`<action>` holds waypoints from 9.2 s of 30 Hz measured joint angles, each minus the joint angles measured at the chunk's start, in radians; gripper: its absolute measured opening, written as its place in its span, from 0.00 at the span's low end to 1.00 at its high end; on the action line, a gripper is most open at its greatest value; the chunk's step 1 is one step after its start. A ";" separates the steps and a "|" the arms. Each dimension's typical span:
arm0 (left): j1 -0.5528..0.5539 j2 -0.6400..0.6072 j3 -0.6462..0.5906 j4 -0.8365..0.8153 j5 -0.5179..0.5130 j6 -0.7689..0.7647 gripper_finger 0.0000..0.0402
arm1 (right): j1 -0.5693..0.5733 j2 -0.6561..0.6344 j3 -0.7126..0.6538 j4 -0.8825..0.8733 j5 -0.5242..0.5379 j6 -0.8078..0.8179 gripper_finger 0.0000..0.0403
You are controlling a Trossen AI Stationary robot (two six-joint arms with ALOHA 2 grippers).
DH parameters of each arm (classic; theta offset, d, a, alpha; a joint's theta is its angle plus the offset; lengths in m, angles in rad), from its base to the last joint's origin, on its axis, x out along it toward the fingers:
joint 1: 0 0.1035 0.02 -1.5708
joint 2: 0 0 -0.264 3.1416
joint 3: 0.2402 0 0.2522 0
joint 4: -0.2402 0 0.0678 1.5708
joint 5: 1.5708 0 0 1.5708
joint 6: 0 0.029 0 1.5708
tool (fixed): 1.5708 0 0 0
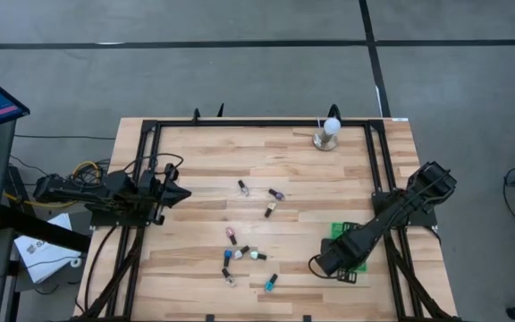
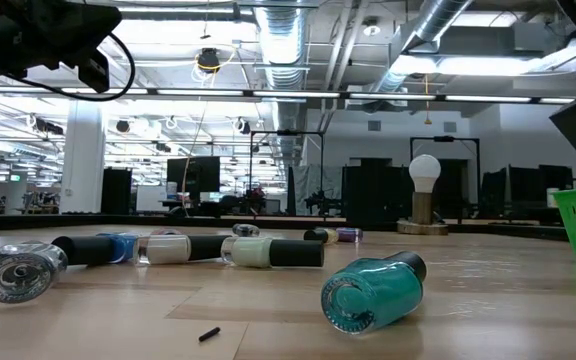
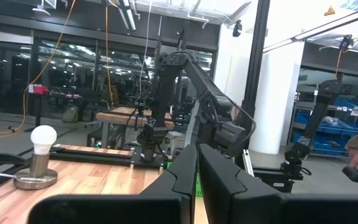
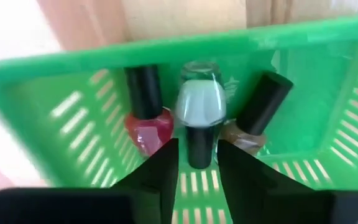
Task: Pick & Place Nail Polish
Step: Put the purple nail polish into the green bin, then put the top transparent nail polish into the green bin
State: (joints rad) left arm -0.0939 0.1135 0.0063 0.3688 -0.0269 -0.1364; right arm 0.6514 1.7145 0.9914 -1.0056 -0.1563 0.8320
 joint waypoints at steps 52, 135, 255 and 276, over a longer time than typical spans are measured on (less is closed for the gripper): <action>0.000 0.000 0.000 0.046 0.001 -0.003 0.03 | -0.773 0.412 0.666 0.063 0.215 -0.635 0.56; 0.000 0.000 0.000 0.059 0.000 -0.003 0.03 | -0.023 -0.365 -0.143 0.103 0.307 0.235 0.11; 0.000 -0.049 0.142 -0.192 -0.003 -0.106 0.00 | -0.687 0.679 1.259 -0.085 0.361 -0.278 0.63; 0.000 -0.114 0.001 -0.204 -0.063 -0.159 0.00 | -0.733 0.780 1.332 -0.120 0.355 -0.255 0.63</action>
State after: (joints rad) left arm -0.0940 -0.0001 0.0070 0.1646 -0.0895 -0.2951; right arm -0.0818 2.4943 2.3234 -1.1259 0.1989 0.5766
